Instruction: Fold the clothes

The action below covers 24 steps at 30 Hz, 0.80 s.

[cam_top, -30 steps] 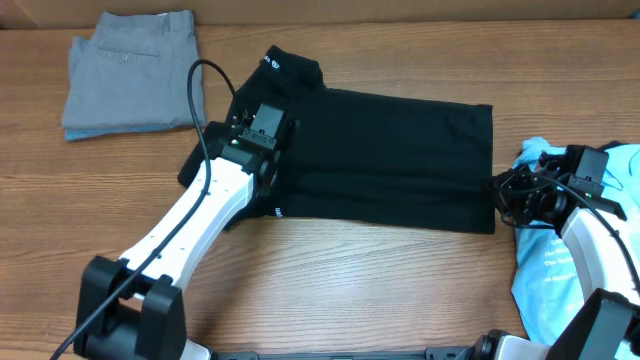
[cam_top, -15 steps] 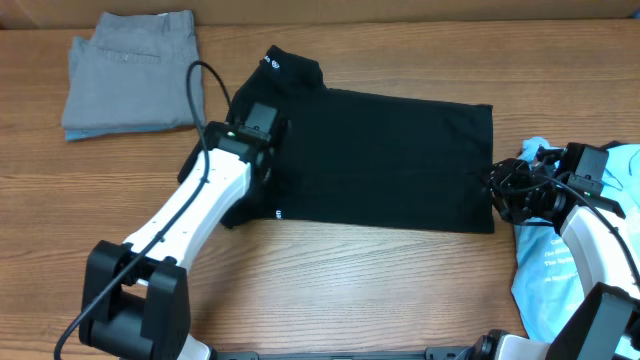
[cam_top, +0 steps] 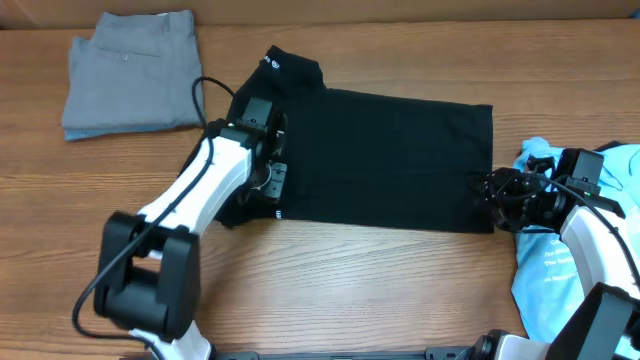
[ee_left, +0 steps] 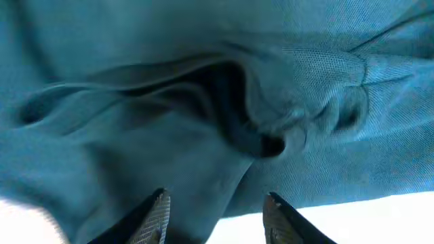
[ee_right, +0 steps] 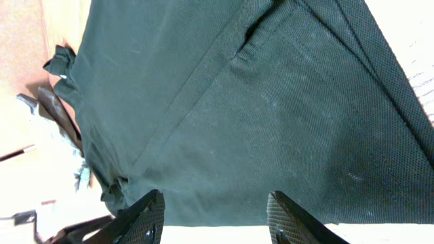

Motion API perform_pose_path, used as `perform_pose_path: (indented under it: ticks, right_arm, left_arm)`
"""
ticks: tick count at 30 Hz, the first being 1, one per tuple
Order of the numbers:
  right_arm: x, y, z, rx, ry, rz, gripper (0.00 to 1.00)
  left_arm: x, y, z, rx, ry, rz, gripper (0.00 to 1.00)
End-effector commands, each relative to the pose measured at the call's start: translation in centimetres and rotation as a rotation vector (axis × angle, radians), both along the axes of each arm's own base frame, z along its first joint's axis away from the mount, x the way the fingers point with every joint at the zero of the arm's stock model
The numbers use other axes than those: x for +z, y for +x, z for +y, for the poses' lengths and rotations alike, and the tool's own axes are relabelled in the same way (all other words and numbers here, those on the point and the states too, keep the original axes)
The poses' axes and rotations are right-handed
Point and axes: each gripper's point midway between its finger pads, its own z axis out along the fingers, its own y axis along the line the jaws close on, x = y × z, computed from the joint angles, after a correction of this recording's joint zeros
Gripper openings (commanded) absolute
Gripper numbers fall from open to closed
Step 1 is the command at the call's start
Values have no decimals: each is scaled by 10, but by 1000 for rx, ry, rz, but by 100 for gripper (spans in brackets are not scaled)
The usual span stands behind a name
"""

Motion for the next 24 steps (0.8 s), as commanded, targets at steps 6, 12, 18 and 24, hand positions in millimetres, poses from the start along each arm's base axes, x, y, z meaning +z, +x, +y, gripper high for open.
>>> perform_pose_path:
  ticks: [6,12,18,24]
  right_arm:
    - [11,5,0,43,-24,-57,54]
    - [11,6,-1,45,-30,-58,54]
    - [10,5,-1,46,-35,-58,55]
    - [10,5,-2,45,-38,-57,55]
  left_arm:
    - [-20,12,-28,-5,-157,20,47]
    - [-17,17,-27,-3,-146,3,34]
    - [16,30,-24,0,-117,-28,41]
    - [22,38,-23,-10,-100,-55,49]
